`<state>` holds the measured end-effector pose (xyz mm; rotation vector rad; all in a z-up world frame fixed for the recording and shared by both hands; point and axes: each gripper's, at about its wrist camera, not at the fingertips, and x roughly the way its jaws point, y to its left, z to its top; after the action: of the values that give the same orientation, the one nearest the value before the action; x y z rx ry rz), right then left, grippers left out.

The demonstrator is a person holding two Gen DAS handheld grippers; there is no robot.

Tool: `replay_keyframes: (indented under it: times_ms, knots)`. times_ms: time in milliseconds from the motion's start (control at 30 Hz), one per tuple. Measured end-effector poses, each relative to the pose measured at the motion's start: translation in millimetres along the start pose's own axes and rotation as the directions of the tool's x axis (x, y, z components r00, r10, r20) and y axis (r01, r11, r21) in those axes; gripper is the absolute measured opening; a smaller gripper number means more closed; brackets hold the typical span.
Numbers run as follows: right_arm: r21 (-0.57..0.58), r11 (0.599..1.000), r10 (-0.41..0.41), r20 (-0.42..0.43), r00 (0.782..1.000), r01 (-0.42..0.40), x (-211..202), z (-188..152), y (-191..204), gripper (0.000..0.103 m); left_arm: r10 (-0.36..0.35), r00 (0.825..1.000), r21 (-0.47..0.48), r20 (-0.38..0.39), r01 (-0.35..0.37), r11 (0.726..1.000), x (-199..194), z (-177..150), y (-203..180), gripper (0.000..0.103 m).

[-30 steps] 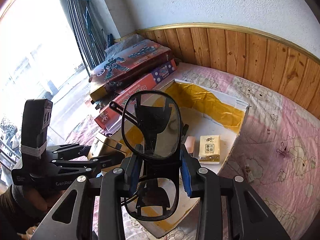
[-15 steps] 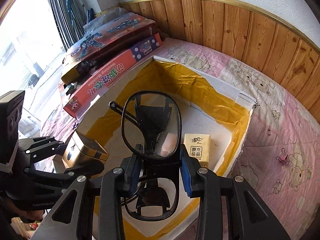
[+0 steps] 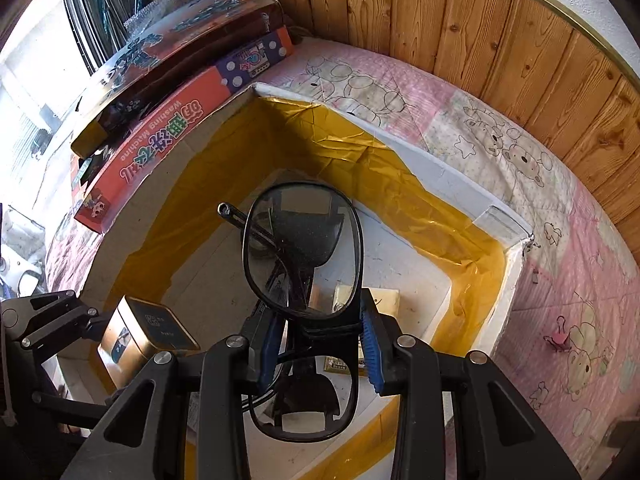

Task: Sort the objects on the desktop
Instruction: 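Carry the tin box and glasses over the cardboard box with both tools, then open both tools to drop the tin box and glasses into the box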

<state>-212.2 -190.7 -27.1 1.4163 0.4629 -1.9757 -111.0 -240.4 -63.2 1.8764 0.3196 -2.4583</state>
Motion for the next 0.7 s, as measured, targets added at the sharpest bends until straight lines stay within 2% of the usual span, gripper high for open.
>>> replay_keyframes:
  times_ms: [100,367,500,600,700]
  knots:
    - [0.006,1.0,-0.008,-0.034,0.999,0.008,11,6,-3,0.037,0.002,0.999,0.019,-0.036,-0.001,1.0,8,0,-2,0.051]
    - [0.027,0.999,-0.025,-0.066,0.998,0.026,27,16,-8,0.037,0.06,0.997,0.041,-0.041,-0.059,0.997,13,-2,-4,0.052]
    - [0.034,0.998,-0.047,-0.052,0.998,0.048,28,18,-9,0.038,0.08,0.996,0.052,-0.04,-0.078,0.996,14,-6,-6,0.053]
    - [0.044,0.997,-0.058,-0.035,0.998,0.059,25,17,-13,0.045,0.072,0.996,0.054,-0.047,-0.07,0.996,11,-9,-7,0.053]
    - [0.056,0.997,-0.049,-0.025,0.998,0.05,18,14,-15,0.046,0.069,0.997,0.058,-0.043,-0.067,0.996,5,-12,-9,0.053]
